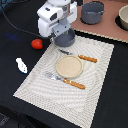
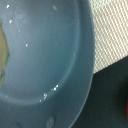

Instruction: Place the pan onto the stove and place the fish and sausage into the pan.

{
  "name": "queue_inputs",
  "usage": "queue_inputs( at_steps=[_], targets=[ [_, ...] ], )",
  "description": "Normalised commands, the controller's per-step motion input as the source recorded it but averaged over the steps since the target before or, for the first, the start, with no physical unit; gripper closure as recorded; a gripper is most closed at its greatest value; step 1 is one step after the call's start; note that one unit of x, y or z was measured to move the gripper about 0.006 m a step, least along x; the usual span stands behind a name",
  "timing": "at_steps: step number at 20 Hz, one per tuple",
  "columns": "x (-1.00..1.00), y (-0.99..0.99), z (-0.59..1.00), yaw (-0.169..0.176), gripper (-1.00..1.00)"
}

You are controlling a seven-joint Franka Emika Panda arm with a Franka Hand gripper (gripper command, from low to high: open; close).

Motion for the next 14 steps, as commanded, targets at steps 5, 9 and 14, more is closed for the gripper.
queue_inputs(
  at_steps=[5,9,14],
  targets=[
    [0.02,0.0,-0.2,0.0,-1.0],
    [0.01,0.0,-0.01,0.0,-1.0],
    [0.0,0.0,0.0,0.0,1.0]
  ],
)
